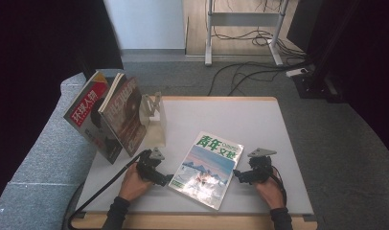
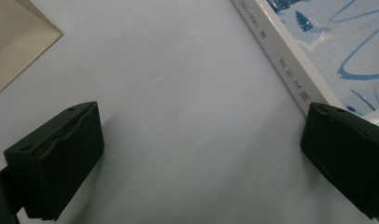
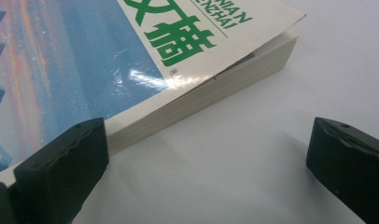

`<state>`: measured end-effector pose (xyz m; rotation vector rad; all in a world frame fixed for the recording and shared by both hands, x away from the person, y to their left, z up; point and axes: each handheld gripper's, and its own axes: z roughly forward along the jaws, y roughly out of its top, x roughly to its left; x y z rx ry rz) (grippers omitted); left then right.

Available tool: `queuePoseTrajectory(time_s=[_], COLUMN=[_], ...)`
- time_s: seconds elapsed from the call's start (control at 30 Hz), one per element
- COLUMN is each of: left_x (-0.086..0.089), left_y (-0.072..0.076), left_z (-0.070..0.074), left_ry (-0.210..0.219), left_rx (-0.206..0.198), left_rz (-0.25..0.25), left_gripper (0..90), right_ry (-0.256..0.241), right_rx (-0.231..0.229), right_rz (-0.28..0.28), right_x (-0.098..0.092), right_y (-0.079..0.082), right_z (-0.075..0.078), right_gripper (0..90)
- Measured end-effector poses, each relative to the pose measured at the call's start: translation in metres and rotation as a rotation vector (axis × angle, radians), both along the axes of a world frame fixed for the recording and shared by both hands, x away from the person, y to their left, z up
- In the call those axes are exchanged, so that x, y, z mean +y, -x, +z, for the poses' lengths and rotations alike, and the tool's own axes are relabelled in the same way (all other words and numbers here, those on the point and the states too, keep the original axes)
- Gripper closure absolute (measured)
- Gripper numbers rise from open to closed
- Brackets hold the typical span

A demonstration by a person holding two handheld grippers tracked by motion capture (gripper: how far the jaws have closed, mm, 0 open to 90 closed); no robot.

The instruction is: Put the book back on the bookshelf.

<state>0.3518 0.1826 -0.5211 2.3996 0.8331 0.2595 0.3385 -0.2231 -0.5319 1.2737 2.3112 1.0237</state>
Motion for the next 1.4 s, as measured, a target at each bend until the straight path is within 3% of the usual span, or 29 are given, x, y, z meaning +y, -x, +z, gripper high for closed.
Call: queuePoseTrajectory(time_s=[0.2,0.47,0.73,0.93,1.03,1.17,1.27,1.3,1.4], left_x=[0.001,-0.007,-0.017,-0.032,-0.035,-0.035,-0.029,-0.026,-0.014], left_y=[0.006,0.022,0.035,0.040,0.040,0.042,0.040,0.038,0.037], left_z=[0.001,0.001,-0.002,0.001,0.000,0.001,-0.001,-0.002,-0.003], left_ry=[0.037,0.069,0.141,0.143,0.153,0.137,0.122,0.115,0.109], left_rx=[0.022,0.024,0.035,0.022,0.042,0.013,0.005,0.015,-0.006], left_rz=[-0.012,-0.071,-0.127,-0.175,-0.187,-0.202,-0.194,-0.181,-0.135], left_gripper=[0.0,0.0,0.0,0.0,0.0,0.0,0.0,0.0,0.0], right_ry=[0.007,0.000,0.023,0.038,0.054,0.051,0.049,0.044,0.045], right_rx=[-0.009,-0.010,-0.007,-0.020,-0.028,-0.028,-0.021,-0.016,-0.015], right_rz=[-0.015,-0.055,-0.090,-0.114,-0.127,-0.119,-0.100,-0.089,-0.076], right_x=[0.001,0.000,0.000,0.006,0.009,0.009,0.007,0.006,0.001], right_y=[-0.005,-0.020,-0.038,-0.050,-0.054,-0.055,-0.054,-0.053,-0.049], right_z=[0.001,-0.001,-0.002,-0.002,-0.002,-0.002,-0.001,0.000,0.003], right_gripper=[0.0,0.0,0.0,2.8,5.2,5.7,7.6,7.8,8.7])
